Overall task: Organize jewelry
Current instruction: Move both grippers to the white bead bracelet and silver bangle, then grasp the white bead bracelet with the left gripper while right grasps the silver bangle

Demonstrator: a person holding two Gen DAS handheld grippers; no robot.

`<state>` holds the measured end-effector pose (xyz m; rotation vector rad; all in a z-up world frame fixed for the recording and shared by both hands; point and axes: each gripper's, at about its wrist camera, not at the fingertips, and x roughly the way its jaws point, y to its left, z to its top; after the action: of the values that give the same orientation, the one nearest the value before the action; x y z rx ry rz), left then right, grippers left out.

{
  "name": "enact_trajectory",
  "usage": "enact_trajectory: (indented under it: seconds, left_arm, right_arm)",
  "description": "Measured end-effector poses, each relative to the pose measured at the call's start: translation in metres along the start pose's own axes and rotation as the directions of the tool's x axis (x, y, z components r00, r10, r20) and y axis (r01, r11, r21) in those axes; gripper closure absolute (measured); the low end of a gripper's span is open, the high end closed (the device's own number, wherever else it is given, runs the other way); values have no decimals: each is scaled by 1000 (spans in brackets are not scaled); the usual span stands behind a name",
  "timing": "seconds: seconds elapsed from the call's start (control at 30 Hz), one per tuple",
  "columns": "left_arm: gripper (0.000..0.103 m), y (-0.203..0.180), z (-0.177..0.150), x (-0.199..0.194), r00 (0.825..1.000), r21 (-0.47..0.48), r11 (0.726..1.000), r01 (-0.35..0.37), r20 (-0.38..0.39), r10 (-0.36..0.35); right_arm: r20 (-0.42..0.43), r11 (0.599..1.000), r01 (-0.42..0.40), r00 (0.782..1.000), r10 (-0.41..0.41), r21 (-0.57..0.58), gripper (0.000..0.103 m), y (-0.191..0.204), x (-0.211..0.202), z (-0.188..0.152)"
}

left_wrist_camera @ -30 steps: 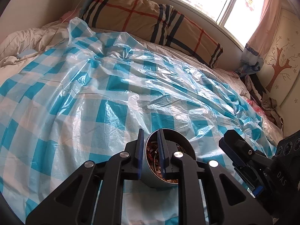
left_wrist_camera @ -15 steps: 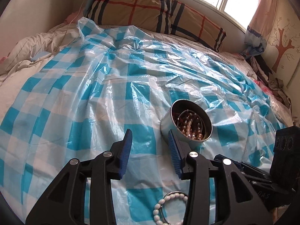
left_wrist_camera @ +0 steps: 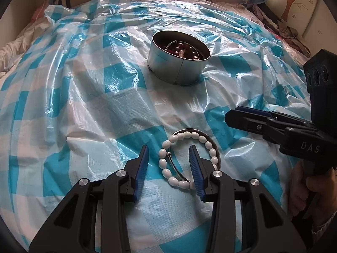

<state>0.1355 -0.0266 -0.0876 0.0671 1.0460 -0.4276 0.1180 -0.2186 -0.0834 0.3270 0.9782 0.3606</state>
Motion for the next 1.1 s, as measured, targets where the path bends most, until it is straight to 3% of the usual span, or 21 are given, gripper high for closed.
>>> enact_trajectory:
  seconds: [0.03,0.17,0.27,0.33,0.47,0.67,0.83,0.93,0.97,1.0,1.03,1.07,1.1]
  left_arm:
    - [87,1,0,0,1000,-4,1000,0,-8,0]
    - [96,6,-3,-5,1000,-5,1000,-8,-17,8]
    - [96,14,-4,-11,1000,-13,1000,-22,-16,21]
    - [96,22,-5,-16,1000,-40,999,6,-10,-7]
    - [96,30,-9,-27,995,-73,993,95,22,-93]
    - [96,35,-12,-41,994,-79,992,97,51,-93]
    - [96,56,-15,-55,995,-119,991,58,82,-49]
    - [96,65,-17,-56,996,-139,989,50,81,-39]
    - [96,66,-18,-55,996,-143,988,49,79,-38]
    - [96,66,-18,-55,996,-147,988,52,78,-41]
    - [96,65,-18,-54,996,-148,987,56,78,-44]
    - [96,63,-18,-53,996,-146,988,57,79,-46]
    - [96,60,-17,-52,996,-140,988,58,79,-47]
  right_arm:
    - [-4,1000,9,1000,-9,-9,56,1,1,-1]
    - [-9,998,44,999,-44,-40,53,7,4,-2]
    - [-10,994,74,997,-75,-77,53,13,5,-3]
    - [0,991,83,997,-83,-103,53,19,5,-4]
    - [21,985,22,1000,-18,-169,47,39,5,-4]
    - [-46,956,114,990,-131,-269,47,57,31,-11]
    - [-3,928,220,973,-231,-300,47,57,29,-15]
    - [16,939,162,986,-165,-303,47,59,23,-13]
    - [17,940,136,990,-137,-313,49,63,22,-13]
    - [10,937,123,992,-127,-326,57,66,24,-13]
    - [-9,934,117,992,-128,-337,66,68,28,-15]
    - [-35,932,109,991,-129,-345,83,70,34,-16]
    - [-54,932,111,989,-138,-346,91,69,38,-17]
